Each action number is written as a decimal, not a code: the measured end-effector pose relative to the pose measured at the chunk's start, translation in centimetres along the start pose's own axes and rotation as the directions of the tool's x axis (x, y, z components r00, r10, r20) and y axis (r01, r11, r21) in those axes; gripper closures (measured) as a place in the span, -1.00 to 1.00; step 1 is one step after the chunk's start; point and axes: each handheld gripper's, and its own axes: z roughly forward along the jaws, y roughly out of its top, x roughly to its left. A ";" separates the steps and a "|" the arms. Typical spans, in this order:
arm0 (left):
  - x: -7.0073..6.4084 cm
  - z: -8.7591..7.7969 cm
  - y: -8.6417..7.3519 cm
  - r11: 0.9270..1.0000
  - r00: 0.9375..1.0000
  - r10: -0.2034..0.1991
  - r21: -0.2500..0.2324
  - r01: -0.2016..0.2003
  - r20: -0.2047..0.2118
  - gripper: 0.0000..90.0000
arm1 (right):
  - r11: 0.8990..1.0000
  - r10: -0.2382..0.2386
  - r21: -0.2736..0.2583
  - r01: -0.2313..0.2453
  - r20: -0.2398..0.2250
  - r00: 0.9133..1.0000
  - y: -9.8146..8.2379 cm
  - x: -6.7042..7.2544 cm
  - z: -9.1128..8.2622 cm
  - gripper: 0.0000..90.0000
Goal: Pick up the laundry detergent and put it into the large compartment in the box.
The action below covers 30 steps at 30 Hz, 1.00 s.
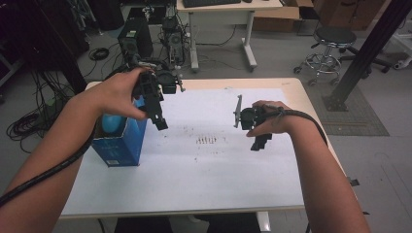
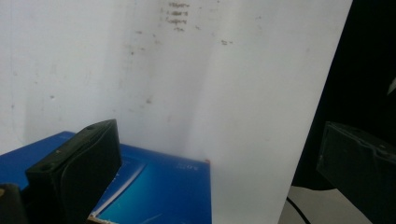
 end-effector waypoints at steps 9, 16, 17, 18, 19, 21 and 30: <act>-0.1 0.0 0.7 1.000 1.000 0.001 0.001 -0.001 -0.001 -1.00 | 1.000 0.000 -0.008 0.000 0.004 1.000 -0.4 -0.1 -0.2 -0.85; -0.1 -0.1 1.0 1.000 1.000 -0.008 0.001 0.008 0.005 -1.00 | 1.000 0.002 -0.010 -0.001 0.008 1.000 -0.6 -0.1 -0.4 -0.85; -0.1 -0.1 1.0 1.000 1.000 -0.006 0.002 0.006 0.002 -1.00 | 1.000 -0.001 -0.012 0.001 0.007 1.000 -0.5 -0.1 -0.4 -0.85; -0.1 -0.2 1.1 1.000 1.000 -0.007 0.001 0.007 0.001 -1.00 | 1.000 -0.003 -0.011 0.003 0.007 1.000 -0.5 -0.1 -0.4 -0.85; -0.1 -0.2 1.1 1.000 1.000 -0.008 -0.002 0.008 0.003 -1.00 | 1.000 -0.003 -0.011 0.003 0.008 1.000 -0.4 -0.1 -0.4 -0.85; -0.2 -0.3 1.1 1.000 1.000 -0.006 -0.004 0.006 0.000 -1.00 | 1.000 -0.005 -0.011 0.005 0.006 1.000 -0.4 -0.1 -0.4 -0.85; 0.0 0.0 0.9 1.000 1.000 -0.014 -0.005 0.015 0.008 -1.00 | 1.000 -0.005 -0.013 0.005 0.006 1.000 -0.3 -0.1 -0.4 -0.85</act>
